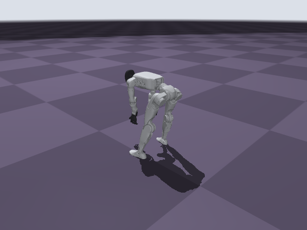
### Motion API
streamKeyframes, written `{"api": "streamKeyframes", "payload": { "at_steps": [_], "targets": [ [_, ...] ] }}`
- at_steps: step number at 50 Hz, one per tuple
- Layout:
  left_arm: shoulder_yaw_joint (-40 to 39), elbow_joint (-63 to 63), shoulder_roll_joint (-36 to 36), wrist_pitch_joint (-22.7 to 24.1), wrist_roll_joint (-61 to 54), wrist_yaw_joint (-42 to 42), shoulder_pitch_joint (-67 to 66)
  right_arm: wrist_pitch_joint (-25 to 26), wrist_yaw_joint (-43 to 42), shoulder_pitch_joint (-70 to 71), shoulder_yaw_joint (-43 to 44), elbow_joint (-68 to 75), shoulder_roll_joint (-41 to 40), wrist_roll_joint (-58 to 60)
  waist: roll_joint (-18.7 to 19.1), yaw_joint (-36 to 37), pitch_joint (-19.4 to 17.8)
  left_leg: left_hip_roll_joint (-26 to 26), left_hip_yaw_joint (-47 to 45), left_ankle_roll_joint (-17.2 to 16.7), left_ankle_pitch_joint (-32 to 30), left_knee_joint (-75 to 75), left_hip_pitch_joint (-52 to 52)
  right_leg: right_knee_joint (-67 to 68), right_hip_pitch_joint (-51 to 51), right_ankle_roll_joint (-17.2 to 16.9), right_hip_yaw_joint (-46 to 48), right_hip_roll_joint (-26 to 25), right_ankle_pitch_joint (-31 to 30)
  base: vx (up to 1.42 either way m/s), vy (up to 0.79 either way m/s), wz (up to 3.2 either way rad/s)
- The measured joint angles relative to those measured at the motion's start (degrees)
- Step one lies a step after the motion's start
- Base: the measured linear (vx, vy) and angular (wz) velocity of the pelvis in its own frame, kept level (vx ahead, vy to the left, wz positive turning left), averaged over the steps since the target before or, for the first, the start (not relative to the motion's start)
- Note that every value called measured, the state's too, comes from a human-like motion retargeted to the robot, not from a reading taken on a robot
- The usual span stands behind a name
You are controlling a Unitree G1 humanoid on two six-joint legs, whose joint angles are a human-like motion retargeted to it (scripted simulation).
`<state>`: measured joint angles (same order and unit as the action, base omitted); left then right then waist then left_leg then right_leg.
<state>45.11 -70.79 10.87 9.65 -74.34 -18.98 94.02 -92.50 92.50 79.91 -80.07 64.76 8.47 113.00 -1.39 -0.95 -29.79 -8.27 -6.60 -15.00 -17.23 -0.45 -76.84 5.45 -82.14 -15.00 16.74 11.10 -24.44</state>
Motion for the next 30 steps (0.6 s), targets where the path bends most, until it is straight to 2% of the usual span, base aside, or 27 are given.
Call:
{"api": "streamKeyframes", "payload": {
  "at_steps": [2,5,7,8,10,12,15,17,18,20,23,25,30],
  "targets": [
    [-3.8,2.4,2.7,1.6,1.6,4.1,-7.9,0.0,0.0,-0.9,3.9,-2.1,-0.5,0.0,0.8,-1.9,0.0,1.2,-1.8,0.0,3.4,5.7,-0.3,-0.4,2.6,0.0,-0.9,1.8,0.9,0.08,0.17,0.18],
    [-5.8,6.7,7.8,5.3,-3.3,9.5,-19.3,0.0,0.0,-6.0,6.3,-3.9,-1.2,0.0,-0.9,-2.7,0.0,0.6,-0.7,0.0,5.2,3.9,6.2,-0.3,7.8,0.0,-1.1,0.9,2.0,0.12,0.04,-0.40],
    [3.0,23.2,31.1,12.8,-5.2,24.5,-38.9,0.0,0.0,-7.7,5.0,-7.1,-2.9,0.0,-5.5,-8.1,0.0,1.2,-1.9,0.0,7.4,3.6,12.2,-1.0,13.6,0.0,-2.3,2.1,3.0,0.25,0.23,-0.24],
    [5.4,27.9,39.8,14.7,-4.1,28.6,-44.2,0.0,0.0,-8.2,4.6,-7.8,-2.9,0.0,-7.0,-9.8,0.0,1.5,-2.4,0.0,8.5,3.8,14.4,-1.3,15.8,0.0,-2.9,2.8,3.4,0.25,0.21,-0.18],
    [3.5,29.4,47.4,15.9,-0.4,30.1,-51.2,0.0,0.0,-10.9,7.3,-8.2,-2.5,0.0,-9.3,-10.3,0.0,1.6,-2.7,0.0,10.6,4.6,18.1,-1.1,19.6,0.0,-3.3,3.3,4.6,0.23,0.15,-0.24],
    [-1.2,28.1,50.4,16.1,11.6,27.5,-59.0,0.0,0.0,-16.7,9.8,-7.9,-2.0,0.0,-11.4,-9.2,0.0,1.3,-3.0,0.1,13.1,6.0,23.3,0.3,24.5,0.0,-3.8,3.4,6.5,0.25,0.13,-0.39],
    [-8.8,27.4,53.2,15.9,31.8,19.8,-70.7,0.0,0.0,-25.0,14.4,-6.6,-1.6,0.0,-13.1,-7.9,0.0,1.4,-3.9,1.1,16.9,7.4,31.5,3.3,31.3,0.0,-4.7,4.1,8.7,0.26,0.19,-0.39],
    [-15.2,26.1,51.2,13.6,42.5,14.1,-76.1,0.0,0.0,-30.5,18.3,-5.8,-0.3,0.0,-12.6,-5.8,0.0,1.0,-4.2,1.7,18.9,7.8,37.0,7.0,34.6,0.0,-4.7,4.2,9.6,0.26,0.12,-0.39],
    [-19.5,22.9,46.4,9.6,49.7,9.8,-75.7,0.0,0.0,-34.7,22.1,-5.4,0.4,0.0,-11.6,-3.3,0.0,0.2,-4.1,1.7,19.8,8.1,40.2,9.9,36.5,0.0,-4.1,3.6,10.2,0.26,-0.02,-0.48],
    [-26.7,13.7,31.3,-0.2,61.5,0.7,-69.5,0.0,0.0,-45.6,31.8,-6.0,6.9,0.0,-5.4,3.9,0.3,-1.9,-4.2,2.2,21.6,9.1,47.6,16.0,40.8,0.0,-2.1,2.5,10.9,0.27,-0.05,-0.50],
    [-32.8,10.8,27.5,-1.9,59.4,-1.1,-67.5,0.0,0.0,-50.5,38.7,-6.2,11.5,0.0,-1.9,7.4,1.9,-2.8,-5.0,2.8,23.0,8.9,52.4,18.0,42.7,0.0,-0.5,1.9,11.0,0.29,0.10,-0.31],
    [-37.1,10.4,27.0,-1.6,57.5,0.1,-68.4,0.0,0.0,-53.9,43.0,-5.9,13.6,0.0,-1.0,7.9,3.0,-2.8,-6.1,2.5,25.4,12.4,53.9,16.9,44.7,0.0,0.7,2.3,14.3,0.32,0.07,0.04],
    [-46.2,10.6,28.2,-1.0,46.7,-0.7,-70.5,0.0,0.0,-60.3,48.3,-3.9,16.0,0.0,-2.9,9.5,4.8,0.4,-8.0,1.8,25.0,3.8,64.0,6.2,49.8,0.0,6.4,2.1,19.8,0.30,-0.08,-0.01]
  ]
}}
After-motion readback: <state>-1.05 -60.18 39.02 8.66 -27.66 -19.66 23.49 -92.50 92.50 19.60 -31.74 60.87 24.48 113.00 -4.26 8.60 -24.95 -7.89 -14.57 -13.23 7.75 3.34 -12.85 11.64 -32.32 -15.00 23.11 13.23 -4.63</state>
